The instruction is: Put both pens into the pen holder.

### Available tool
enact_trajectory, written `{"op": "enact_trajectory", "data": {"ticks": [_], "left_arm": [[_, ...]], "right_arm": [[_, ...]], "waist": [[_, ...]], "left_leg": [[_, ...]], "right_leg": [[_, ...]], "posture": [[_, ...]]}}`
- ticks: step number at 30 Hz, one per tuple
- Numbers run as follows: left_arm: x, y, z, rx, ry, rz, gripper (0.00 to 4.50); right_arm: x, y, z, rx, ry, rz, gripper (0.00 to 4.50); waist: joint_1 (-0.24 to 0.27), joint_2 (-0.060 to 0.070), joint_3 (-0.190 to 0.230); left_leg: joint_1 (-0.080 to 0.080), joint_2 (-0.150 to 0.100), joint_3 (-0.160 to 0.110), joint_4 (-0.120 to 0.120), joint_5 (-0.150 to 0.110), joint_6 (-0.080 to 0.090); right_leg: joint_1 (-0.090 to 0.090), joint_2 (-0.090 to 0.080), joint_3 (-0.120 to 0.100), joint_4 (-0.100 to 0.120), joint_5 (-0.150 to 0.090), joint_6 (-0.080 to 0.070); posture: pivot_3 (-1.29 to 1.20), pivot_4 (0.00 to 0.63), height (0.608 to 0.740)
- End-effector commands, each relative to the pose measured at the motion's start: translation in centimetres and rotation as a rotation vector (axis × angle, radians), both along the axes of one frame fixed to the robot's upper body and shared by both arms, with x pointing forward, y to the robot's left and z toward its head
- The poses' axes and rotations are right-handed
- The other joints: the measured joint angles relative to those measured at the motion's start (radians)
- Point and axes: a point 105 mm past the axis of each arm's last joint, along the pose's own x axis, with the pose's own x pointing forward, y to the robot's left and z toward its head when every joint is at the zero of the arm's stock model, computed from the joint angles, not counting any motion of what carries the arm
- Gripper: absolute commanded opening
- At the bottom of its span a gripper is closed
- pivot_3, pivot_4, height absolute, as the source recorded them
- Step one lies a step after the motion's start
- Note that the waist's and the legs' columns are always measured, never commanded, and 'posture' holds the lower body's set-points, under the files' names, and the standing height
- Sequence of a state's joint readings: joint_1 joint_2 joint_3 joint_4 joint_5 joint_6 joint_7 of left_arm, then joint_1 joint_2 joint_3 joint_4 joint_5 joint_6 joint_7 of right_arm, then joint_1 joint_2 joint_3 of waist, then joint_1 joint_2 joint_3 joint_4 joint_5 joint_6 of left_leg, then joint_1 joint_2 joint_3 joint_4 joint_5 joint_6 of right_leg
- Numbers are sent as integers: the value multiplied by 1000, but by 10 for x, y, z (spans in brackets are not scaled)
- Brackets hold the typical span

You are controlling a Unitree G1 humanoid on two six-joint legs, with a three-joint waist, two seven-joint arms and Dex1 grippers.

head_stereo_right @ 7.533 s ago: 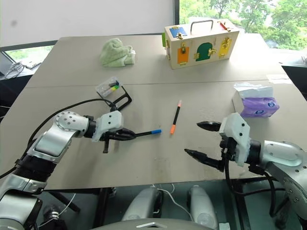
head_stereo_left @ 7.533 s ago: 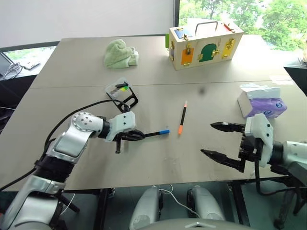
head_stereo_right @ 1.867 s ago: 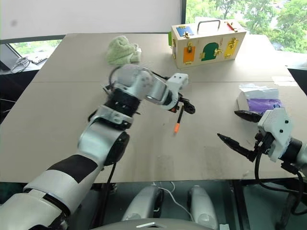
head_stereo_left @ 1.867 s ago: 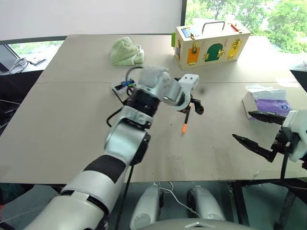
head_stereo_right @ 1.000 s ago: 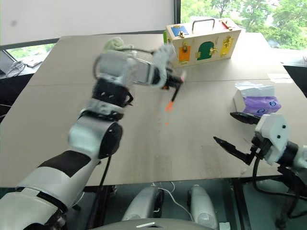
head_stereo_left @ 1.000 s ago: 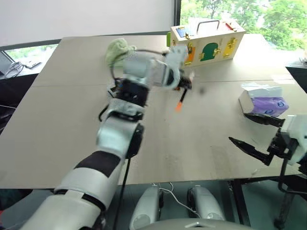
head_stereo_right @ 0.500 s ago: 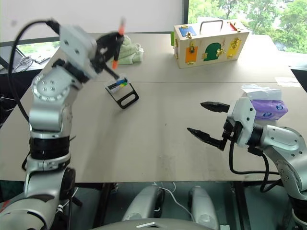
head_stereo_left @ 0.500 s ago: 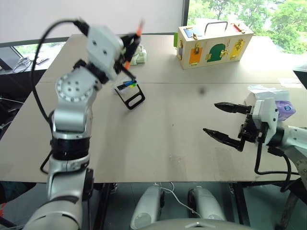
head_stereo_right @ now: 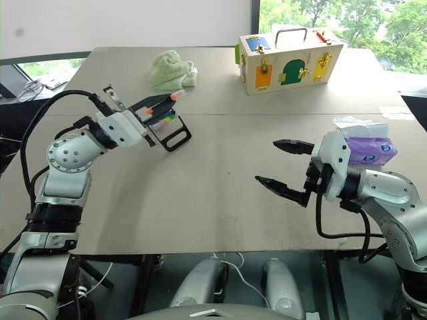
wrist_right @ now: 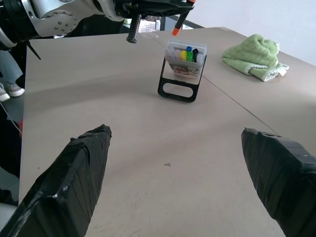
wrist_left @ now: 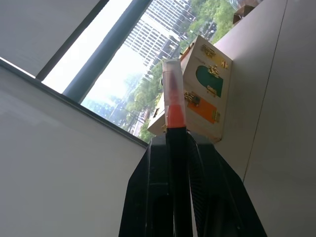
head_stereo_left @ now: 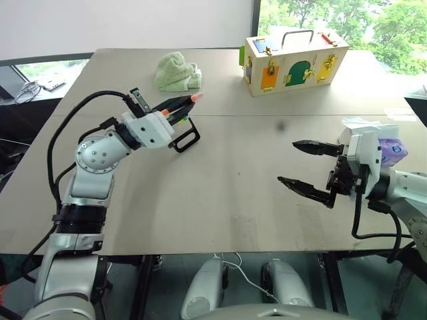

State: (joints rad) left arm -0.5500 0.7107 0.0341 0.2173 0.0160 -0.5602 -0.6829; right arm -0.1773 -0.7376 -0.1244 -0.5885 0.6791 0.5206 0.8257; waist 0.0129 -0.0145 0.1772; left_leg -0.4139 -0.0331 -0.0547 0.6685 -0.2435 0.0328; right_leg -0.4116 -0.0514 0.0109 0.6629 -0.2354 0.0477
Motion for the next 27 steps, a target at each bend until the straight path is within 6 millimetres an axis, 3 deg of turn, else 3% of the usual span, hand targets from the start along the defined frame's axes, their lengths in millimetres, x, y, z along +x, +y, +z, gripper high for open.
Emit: {"op": "enact_trajectory", "data": {"ticks": [1,5,9,10,11,14,16,18,20,23,27], "left_arm": [[-1,5,5,-6,-29,-25,339],[3,16,-11,-1,4,1,339],[11,34,-13,-39,9,73,339],[12,40,-14,-60,19,90,1003],[11,44,-16,-60,25,101,1267],[6,52,-15,-81,25,113,2658],[1,48,-11,-142,41,95,3638],[-5,39,-3,-230,80,76,4262],[-15,29,6,-393,181,67,4262],[-37,7,3,-448,309,-3,4262],[-53,-13,-23,-391,440,4,4262]], "right_arm": [[-5,5,14,11,-59,25,4500],[-6,3,15,5,-59,20,4500],[-5,2,15,0,-58,18,4500],[-6,2,15,-1,-58,18,4500],[-6,2,15,-2,-57,19,4500],[-6,1,15,-5,-53,20,4500],[-6,1,14,-9,-49,22,4500],[-6,1,13,-11,-44,23,4500],[-6,0,11,-12,-37,19,4500],[-5,-2,6,-14,-22,9,4500],[-3,-2,0,-3,-3,2,4500]], "waist": [[0,0,0],[0,0,0],[-2,0,0],[-2,0,0],[-2,0,0],[-2,0,0],[-2,0,0],[-2,0,0],[1,0,0],[-1,-1,0],[-3,-1,0]], "left_leg": [[0,0,0,0,0,0],[0,0,0,0,0,0],[0,0,0,0,0,0],[0,0,0,0,0,0],[0,0,0,0,0,0],[0,1,0,0,0,0],[0,1,0,0,0,0],[0,1,0,0,0,1],[0,1,-1,0,0,1],[-1,1,-2,0,-1,1],[0,1,-2,0,-1,1]], "right_leg": [[0,1,0,0,0,0],[0,2,-1,0,0,0],[0,3,-1,0,0,0],[0,3,0,0,0,0],[0,3,0,0,0,0],[0,3,-1,0,0,0],[0,2,0,0,0,0],[0,0,0,0,0,0],[0,-1,1,0,0,0],[0,-2,2,0,0,0],[0,-1,3,0,0,0]], "posture": [[0,150,740],[0,150,740],[0,150,740],[0,150,740],[0,150,740],[0,150,740],[0,150,740],[0,150,740],[0,150,740],[0,150,740],[0,150,740]]}}
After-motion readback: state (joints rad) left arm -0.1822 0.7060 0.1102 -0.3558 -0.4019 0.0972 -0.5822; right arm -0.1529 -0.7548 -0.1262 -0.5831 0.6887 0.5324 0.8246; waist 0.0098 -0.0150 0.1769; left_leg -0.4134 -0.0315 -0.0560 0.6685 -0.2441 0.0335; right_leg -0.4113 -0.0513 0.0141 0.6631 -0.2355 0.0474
